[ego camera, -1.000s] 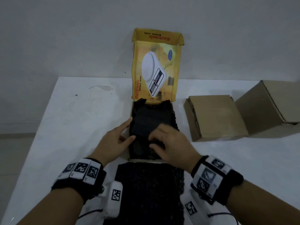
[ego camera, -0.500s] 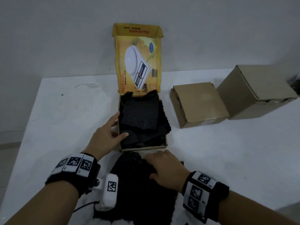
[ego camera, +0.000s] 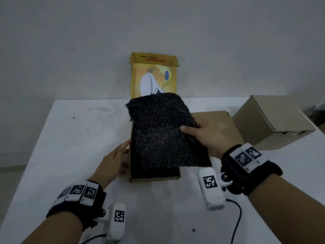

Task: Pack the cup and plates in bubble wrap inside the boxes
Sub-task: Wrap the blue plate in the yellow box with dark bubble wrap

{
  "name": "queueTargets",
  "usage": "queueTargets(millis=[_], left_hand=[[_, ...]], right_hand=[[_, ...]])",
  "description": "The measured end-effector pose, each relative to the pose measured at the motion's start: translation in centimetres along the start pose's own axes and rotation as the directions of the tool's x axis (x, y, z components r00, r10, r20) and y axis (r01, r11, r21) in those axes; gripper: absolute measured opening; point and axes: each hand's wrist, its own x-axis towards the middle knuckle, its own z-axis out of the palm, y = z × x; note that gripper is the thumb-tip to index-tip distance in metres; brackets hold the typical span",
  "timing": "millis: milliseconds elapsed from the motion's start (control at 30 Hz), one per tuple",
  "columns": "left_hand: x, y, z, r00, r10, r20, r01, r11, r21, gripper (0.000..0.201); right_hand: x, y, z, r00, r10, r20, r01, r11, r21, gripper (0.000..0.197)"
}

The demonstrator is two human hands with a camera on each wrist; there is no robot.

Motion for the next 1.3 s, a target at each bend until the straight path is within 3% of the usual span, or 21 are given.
queueTargets(millis=[67,167,233,267,300,367,433,467,500,567,633,700,800,867,1000,1100,1233,1300], left_hand=[[0.0,0.1,-0.1,1.0,0.02,0.016,-0.021,1.0,0.014,0.054],[-0.2,0.4,-0.4,0.999,0.036,0.036,-0.038,0.998,0.045,0.046],[-0.2,0.7,-0.5,0.999,0.024,0.036,-0.026,0.999,0.047,0.039],[-0.3,0.9,-0.6,0.999,0.019,0.034,-0.02,0.999,0.045,0.038],[-0.2,1.0,-0.6,1.0,0.016,0.027,-0.017,0.999,0.039,0.036],[-0.1,1.2,-0.6,1.0,0.018,0.008,-0.018,0.999,0.032,0.033],[0.2,1.1,-0.7,1.0,0.013,-0.014,-0.012,1.0,0.013,0.032],[0.4,1.0,-0.8,1.0,0.007,-0.02,-0.007,1.0,-0.007,0.032],[0.5,1.0,-0.8,1.0,0.004,-0.025,-0.005,1.0,-0.022,0.032],[0.8,1.0,-0.8,0.999,-0.011,-0.041,0.009,0.999,-0.054,0.031],[0.9,1.1,-0.8,0.997,-0.031,-0.064,0.025,0.995,-0.094,0.029],[0.8,1.1,-0.9,0.998,-0.025,-0.065,0.019,0.995,-0.094,0.029],[0.8,0.9,-0.9,0.999,0.008,-0.043,-0.011,0.998,-0.056,0.032],[1.0,0.6,-1.0,0.997,0.052,-0.06,-0.051,0.999,0.019,0.027],[1.5,0.2,-0.9,0.992,0.117,-0.048,-0.113,0.99,0.083,0.019],[1.8,0.3,-0.4,0.985,0.156,-0.073,-0.145,0.979,0.141,0.03],[2.2,0.5,0.0,0.974,0.181,-0.135,-0.15,0.966,0.208,0.074],[2.2,0.8,0.0,0.97,0.198,-0.144,-0.159,0.956,0.245,0.086]], right_hand=[[0.9,0.8,1.0,0.999,0.043,-0.009,-0.043,0.999,0.028,0.041],[1.4,1.4,2.1,0.998,0.025,-0.065,-0.02,0.997,0.077,0.021],[1.5,1.1,2.3,0.985,-0.099,-0.138,0.106,0.993,0.046,0.019],[1.3,0.5,2.4,0.952,-0.226,-0.205,0.224,0.974,-0.035,0.016],[1.0,-0.3,2.5,0.884,-0.381,-0.272,0.348,0.923,-0.162,0.011],[0.1,-2.4,2.9,0.662,-0.686,-0.302,0.52,0.71,-0.475,0.005],[-0.7,-3.7,3.6,0.451,-0.88,-0.151,0.591,0.421,-0.688,0.01],[-0.6,-3.6,4.0,0.417,-0.908,-0.039,0.599,0.307,-0.739,0.014],[-0.3,-2.9,4.5,0.44,-0.895,0.073,0.587,0.225,-0.778,0.021],[0.5,-0.2,5.4,0.568,-0.775,0.276,0.542,0.101,-0.834,0.036],[0.9,3.1,6.0,0.675,-0.619,0.401,0.522,0.017,-0.853,0.041],[0.9,5.7,6.2,0.724,-0.51,0.464,0.54,-0.001,-0.842,0.043],[0.5,6.3,6.0,0.77,-0.32,0.552,0.597,0.058,-0.8,0.042],[0.2,5.5,5.5,0.787,-0.242,0.567,0.604,0.122,-0.787,0.035],[0.5,4.2,5.7,0.83,-0.355,0.429,0.535,0.291,-0.794,0.063],[1.7,4.8,6.9,0.871,-0.35,0.343,0.435,0.228,-0.871,0.074],[3.3,6.5,8.7,0.934,-0.123,0.337,0.352,0.14,-0.925,0.1],[3.8,7.1,8.9,0.95,-0.026,0.31,0.311,0.09,-0.946,0.103]])
